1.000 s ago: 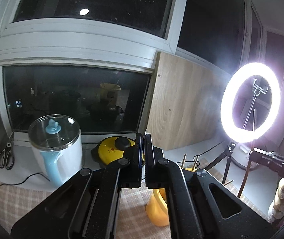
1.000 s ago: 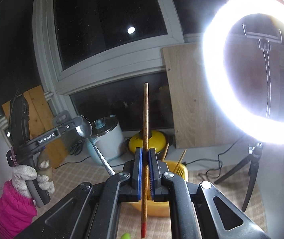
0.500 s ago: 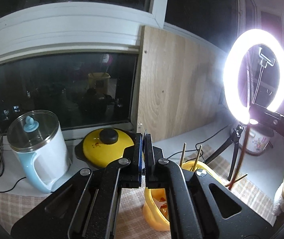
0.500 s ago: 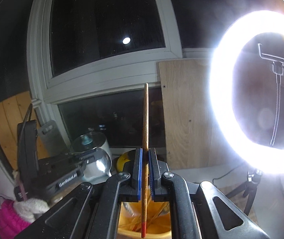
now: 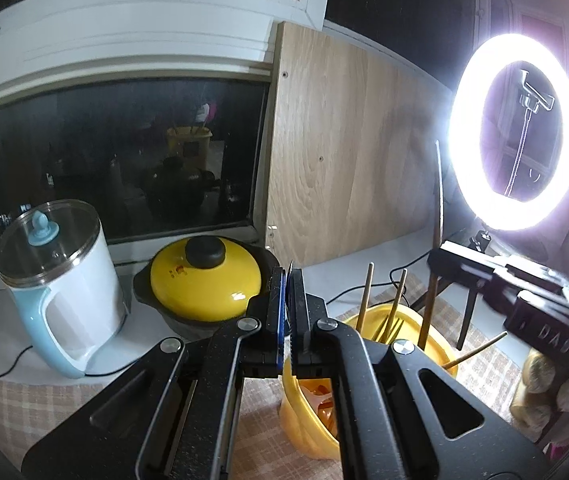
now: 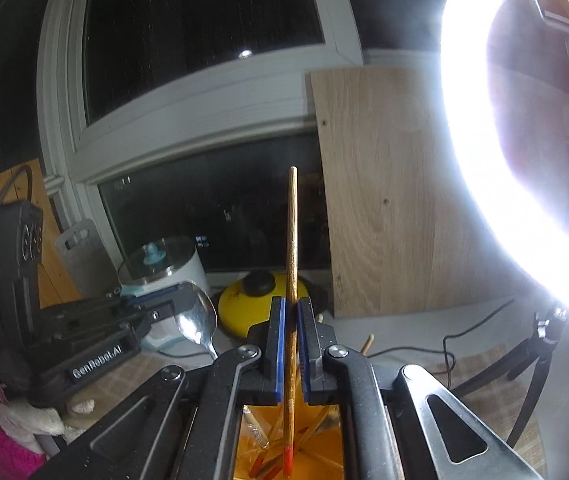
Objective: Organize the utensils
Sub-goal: 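Open the left tool while the right tool opens, dropping spoon and chopstick into the container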
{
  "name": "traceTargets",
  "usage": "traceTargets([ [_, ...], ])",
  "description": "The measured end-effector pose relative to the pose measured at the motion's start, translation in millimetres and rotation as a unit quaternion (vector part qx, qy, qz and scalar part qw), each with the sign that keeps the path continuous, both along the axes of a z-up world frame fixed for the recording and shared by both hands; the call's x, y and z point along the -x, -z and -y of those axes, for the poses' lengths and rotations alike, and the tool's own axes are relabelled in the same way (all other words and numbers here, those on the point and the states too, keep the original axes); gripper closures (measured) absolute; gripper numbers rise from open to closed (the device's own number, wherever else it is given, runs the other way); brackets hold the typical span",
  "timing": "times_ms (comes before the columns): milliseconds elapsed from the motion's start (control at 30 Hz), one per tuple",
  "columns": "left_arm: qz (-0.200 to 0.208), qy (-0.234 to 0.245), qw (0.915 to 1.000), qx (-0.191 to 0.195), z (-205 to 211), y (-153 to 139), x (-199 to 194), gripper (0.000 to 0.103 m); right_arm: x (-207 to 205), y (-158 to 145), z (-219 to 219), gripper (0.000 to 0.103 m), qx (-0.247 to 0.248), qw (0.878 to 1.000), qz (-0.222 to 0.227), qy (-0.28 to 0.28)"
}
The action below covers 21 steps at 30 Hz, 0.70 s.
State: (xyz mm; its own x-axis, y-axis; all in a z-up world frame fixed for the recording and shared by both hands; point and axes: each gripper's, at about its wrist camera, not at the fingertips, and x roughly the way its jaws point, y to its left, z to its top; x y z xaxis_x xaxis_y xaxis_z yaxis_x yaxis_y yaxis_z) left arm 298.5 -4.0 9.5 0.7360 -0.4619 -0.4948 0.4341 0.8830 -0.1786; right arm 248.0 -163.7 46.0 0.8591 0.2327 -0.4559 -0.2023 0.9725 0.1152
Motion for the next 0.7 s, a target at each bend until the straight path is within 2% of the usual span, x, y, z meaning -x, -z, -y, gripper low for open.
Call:
traceTargets([
  [400,-0.032,0.022,0.9992,-0.01,17,22,4,0.103,4,33,15,0.1,-0.019,0.998,-0.058,-0.007],
  [633,-0.052,0.026,0.9983,-0.008,20,27,7,0.103,9,38,15,0.099,-0.014,0.997,-0.071,-0.016],
  [700,-0.055,0.023,0.9982,-0.007,19,25,8,0.103,11,37,15,0.093,-0.015,0.997,-0.071,-0.019],
])
